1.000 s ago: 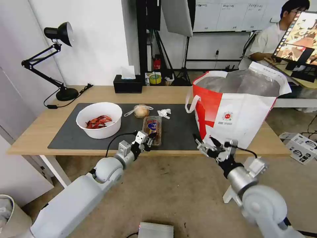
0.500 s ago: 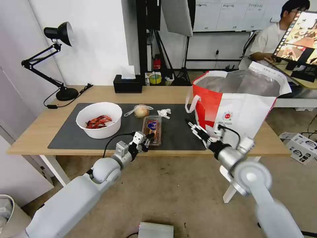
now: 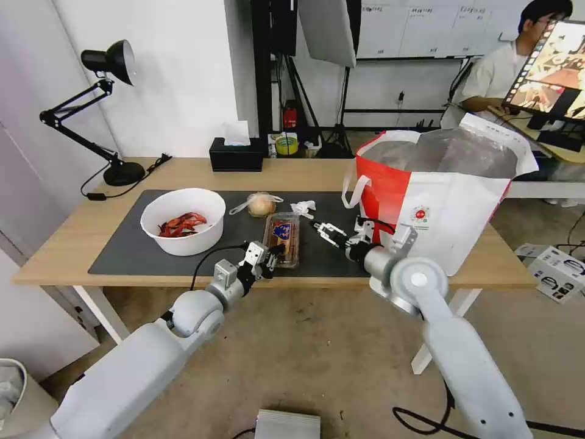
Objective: Pick up the trash from the table and place it into the takeout bag.
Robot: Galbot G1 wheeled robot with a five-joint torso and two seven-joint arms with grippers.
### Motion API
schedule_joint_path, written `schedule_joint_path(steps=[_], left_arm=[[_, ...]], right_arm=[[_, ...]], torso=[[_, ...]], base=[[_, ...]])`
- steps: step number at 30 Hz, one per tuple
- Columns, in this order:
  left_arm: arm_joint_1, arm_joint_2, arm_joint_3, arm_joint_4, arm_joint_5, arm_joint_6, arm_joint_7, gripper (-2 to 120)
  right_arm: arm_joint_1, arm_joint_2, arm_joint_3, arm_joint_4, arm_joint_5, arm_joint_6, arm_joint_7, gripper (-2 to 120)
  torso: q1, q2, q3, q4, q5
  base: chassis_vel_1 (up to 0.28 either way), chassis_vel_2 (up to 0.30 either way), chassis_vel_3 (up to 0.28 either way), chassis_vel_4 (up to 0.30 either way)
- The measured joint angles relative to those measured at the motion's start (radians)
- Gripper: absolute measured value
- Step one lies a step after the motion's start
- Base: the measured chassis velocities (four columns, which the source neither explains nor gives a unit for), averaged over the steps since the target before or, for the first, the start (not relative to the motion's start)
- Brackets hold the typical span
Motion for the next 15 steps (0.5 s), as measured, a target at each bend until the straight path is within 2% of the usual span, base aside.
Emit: schedule_joint_path(steps=[15], left_arm=[[0.004,0.004,-0.002,-0.003,-0.004,-0.005,-0.002,0]], right_arm=[[0.163,0.078,-0.048,-0.161,0.036,-0.071,0.08,100]], torso=[[0.0,0.0,0.0,0.0,-0.0001]], base=[[0.0,0.0,0.0,0.0]])
